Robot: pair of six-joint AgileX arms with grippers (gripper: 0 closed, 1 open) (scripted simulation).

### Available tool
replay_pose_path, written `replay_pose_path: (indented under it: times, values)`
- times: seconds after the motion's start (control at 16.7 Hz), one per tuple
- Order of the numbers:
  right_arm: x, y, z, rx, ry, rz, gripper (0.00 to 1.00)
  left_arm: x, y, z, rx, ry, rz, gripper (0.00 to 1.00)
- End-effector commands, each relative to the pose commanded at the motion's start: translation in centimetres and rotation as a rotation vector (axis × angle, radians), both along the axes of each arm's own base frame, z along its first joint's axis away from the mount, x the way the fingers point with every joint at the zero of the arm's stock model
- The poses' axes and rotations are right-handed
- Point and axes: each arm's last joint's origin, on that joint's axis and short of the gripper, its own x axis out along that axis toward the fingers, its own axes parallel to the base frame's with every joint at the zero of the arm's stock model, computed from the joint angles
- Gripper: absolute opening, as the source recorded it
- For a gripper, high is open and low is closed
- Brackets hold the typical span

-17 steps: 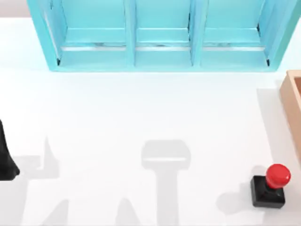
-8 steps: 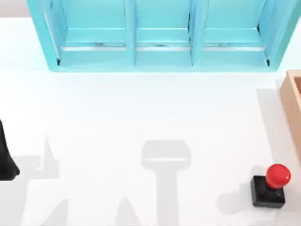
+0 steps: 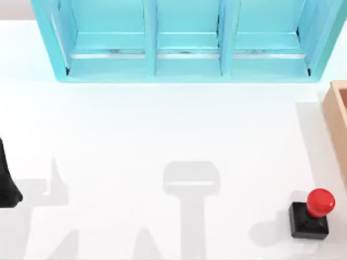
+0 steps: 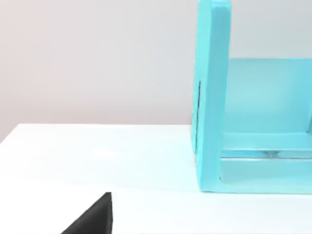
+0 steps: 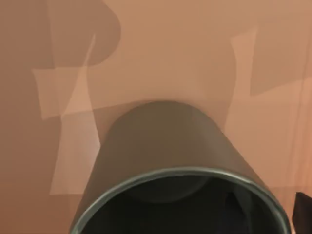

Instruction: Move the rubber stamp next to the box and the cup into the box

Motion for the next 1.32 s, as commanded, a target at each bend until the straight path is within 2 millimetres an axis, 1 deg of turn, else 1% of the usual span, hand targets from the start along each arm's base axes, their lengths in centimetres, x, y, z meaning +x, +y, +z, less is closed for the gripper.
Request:
replay_pose_path:
  times: [0.36,0.42,0.96,1.02,1.14,1.32]
  values:
    - [0.0,0.0,0.0,0.000,0.000,0.000,0.98,0.0,0.0,0.0,0.000,0.000,0.000,1.00]
    - [0.0,0.0,0.0,0.000,0.000,0.000,1.00,0.0,0.0,0.0,0.000,0.000,0.000,1.00]
    - [0.0,0.0,0.1,-0.001,-0.002,0.000,1.00,0.0,0.0,0.0,0.000,0.000,0.000,1.00]
    - [0.0,0.0,0.4,-0.002,-0.007,0.002,1.00,0.0,0.0,0.0,0.000,0.000,0.000,1.00]
    - [0.0,0.2,1.6,-0.010,-0.019,0.005,1.00,0.0,0.0,0.0,0.000,0.000,0.000,1.00]
    - [-0.3,0.3,4.3,-0.046,-0.020,-0.005,1.00,0.0,0.0,0.0,0.000,0.000,0.000,1.00]
